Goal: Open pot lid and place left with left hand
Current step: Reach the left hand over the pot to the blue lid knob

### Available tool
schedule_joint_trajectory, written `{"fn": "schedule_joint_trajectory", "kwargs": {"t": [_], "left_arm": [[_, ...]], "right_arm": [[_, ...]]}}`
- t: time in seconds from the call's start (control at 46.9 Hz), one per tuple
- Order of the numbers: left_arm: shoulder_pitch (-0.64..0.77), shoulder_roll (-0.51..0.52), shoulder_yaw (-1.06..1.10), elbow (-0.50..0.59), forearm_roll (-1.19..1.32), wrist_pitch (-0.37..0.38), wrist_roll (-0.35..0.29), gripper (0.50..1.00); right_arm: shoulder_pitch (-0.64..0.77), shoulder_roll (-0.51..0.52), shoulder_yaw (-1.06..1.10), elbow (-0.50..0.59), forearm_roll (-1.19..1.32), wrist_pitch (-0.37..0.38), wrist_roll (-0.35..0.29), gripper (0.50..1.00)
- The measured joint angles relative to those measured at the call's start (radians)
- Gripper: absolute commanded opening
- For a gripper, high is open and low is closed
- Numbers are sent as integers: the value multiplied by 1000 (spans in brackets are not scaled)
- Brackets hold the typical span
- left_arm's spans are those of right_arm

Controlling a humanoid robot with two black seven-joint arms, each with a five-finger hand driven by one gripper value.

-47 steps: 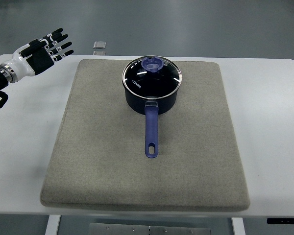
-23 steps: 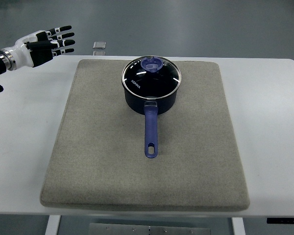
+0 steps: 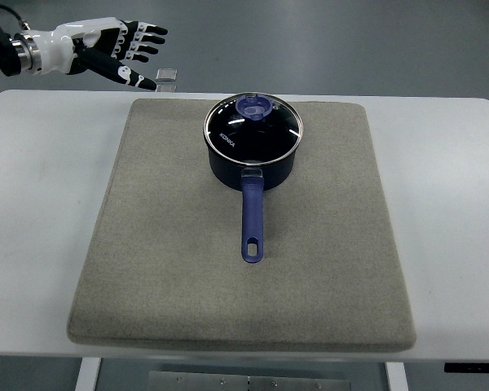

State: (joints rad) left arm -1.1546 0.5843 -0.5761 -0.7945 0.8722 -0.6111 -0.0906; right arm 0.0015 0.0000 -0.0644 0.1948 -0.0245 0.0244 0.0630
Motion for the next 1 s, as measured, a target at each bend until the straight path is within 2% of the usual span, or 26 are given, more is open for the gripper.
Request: {"fn": "schedule_joint_trajectory", "kwargs": {"t": [0.256,0.661,0.811,1.003], "left_arm": [[-64,-68,0,-73,277,0,1,960],[-172,-206,129,-75,528,4,2,951],[-198,-257,205,-70,598,61,2,951],[-201,-312,246,-62,682,182,3,958]], "right_arm": [[0,0,0,0,0,0,0,917],[0,0,0,0,0,0,0,917],[0,0,0,0,0,0,0,917],[0,0,0,1,0,0,0,917]]}}
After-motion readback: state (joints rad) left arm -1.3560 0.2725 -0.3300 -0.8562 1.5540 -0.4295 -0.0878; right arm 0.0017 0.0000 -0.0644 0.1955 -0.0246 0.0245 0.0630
